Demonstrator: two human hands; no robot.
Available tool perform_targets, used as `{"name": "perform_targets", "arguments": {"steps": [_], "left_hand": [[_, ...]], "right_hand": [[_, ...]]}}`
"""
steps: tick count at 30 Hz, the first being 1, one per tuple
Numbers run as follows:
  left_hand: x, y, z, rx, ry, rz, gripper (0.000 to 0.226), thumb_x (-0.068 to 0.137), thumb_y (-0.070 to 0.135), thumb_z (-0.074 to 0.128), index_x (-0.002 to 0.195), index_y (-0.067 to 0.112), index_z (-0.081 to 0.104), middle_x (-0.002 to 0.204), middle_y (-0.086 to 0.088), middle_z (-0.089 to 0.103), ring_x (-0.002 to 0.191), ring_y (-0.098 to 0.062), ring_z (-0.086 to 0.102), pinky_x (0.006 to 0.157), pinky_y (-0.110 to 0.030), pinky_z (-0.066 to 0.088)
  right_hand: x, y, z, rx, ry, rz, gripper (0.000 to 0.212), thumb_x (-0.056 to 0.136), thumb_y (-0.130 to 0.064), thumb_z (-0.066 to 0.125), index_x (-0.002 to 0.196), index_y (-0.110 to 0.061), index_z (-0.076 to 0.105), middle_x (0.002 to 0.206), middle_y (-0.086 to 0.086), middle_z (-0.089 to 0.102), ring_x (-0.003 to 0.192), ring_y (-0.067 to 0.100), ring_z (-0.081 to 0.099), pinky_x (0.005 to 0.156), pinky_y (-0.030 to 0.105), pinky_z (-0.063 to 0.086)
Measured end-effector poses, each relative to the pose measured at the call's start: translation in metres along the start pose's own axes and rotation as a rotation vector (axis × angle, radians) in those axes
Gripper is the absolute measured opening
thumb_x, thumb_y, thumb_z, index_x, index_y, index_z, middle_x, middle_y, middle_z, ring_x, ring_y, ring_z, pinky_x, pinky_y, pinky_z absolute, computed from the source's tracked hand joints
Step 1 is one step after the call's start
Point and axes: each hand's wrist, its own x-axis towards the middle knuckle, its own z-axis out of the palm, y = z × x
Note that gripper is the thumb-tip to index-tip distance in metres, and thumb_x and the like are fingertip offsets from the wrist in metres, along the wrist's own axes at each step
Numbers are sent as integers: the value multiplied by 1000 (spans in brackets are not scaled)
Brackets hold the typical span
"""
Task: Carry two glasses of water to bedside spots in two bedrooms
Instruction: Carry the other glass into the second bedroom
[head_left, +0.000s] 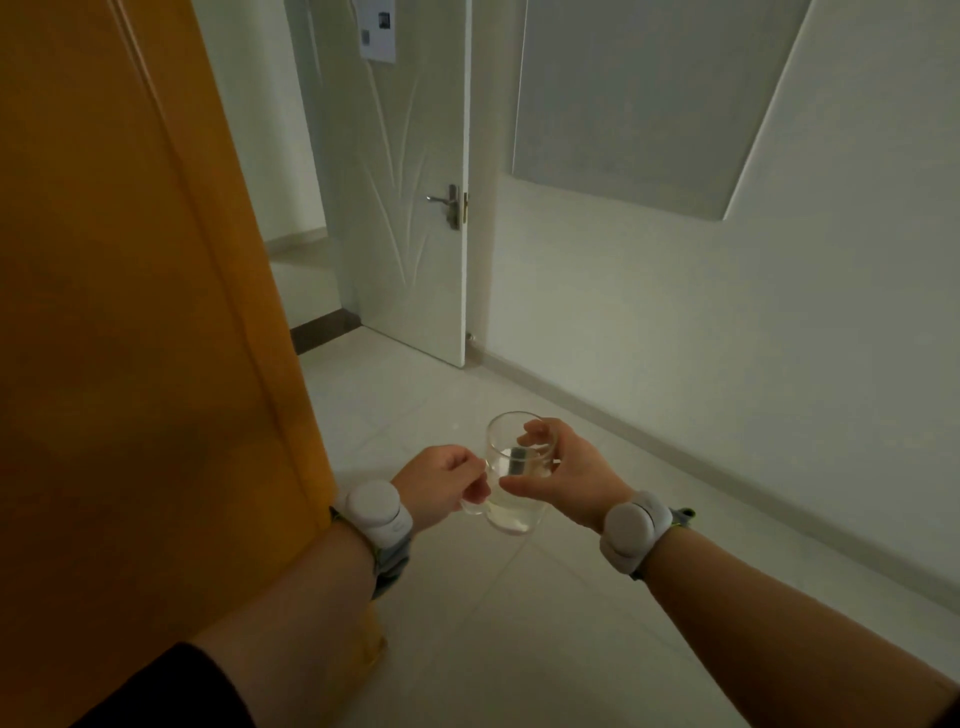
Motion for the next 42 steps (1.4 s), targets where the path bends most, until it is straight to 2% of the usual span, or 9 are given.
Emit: {"name": "perform_targets", "arguments": {"steps": [5,9,12,17,22,26,31,36,42], "left_hand": [[71,16,-18,6,-27,13,26,89,24,48,67,18,61,65,6,68,64,-10,60,77,-36,50],[111,24,-18,-105,4,-5,29,91,26,44,69,18,61,55,9,68,67,-13,61,82,-40,50],[149,31,-15,-143,25,-51,37,94,36,38,71,18,61,57,7,68,68,-13,62,85,-41,50],[219,48,-7,-82,53,-106,45,92,48,35,69,18,60,65,4,69,73,-16,63,87,-41,52],[285,77,-6,-93,123,-184,48,90,54,34,69,17,56,68,1,68,75,-18,63,86,-39,51],[326,88,-17,-109,201,-201,48,89,55,35,78,16,60,76,-1,67,79,-18,62,88,-40,51],[364,83,-44,-127,288,-213,48,88,55,37,84,14,61,79,-1,68,86,-21,65,90,-43,53],[418,64,-94,-131,318,-233,46,91,51,34,77,16,60,73,3,67,78,-18,64,78,-35,54],[489,45,-166,-243,363,-279,45,94,46,32,78,15,61,64,6,71,74,-15,66,79,-34,53]], "right_hand": [[65,4,-16,1,60,0,70,64,-39,81,123,-24,46,114,-11,56,96,7,58,81,18,43],[105,15,-29,-22,57,-3,72,63,-43,81,123,-25,44,115,-10,57,100,11,58,85,23,43],[142,28,-44,-29,50,-15,73,64,-43,80,124,-24,44,114,-11,56,101,12,58,86,24,43],[213,50,-74,-28,-37,-62,71,64,-43,80,122,-26,45,104,-22,53,85,-4,55,72,9,38],[294,60,-107,-30,-113,-121,68,64,-40,81,120,-28,45,97,-26,50,80,-9,53,67,8,37],[355,58,-119,-29,-201,-173,64,64,-37,82,115,-29,45,99,-22,52,80,-8,55,75,12,43],[412,51,-108,-18,-265,-222,71,65,-36,81,124,-21,45,113,-9,53,98,10,56,91,27,44],[486,39,-83,-14,-325,-225,72,67,-36,80,126,-21,43,115,-8,53,100,10,55,94,30,44],[578,18,-48,0,-314,-207,70,65,-37,81,123,-23,45,119,-4,56,101,13,56,89,28,45]]}}
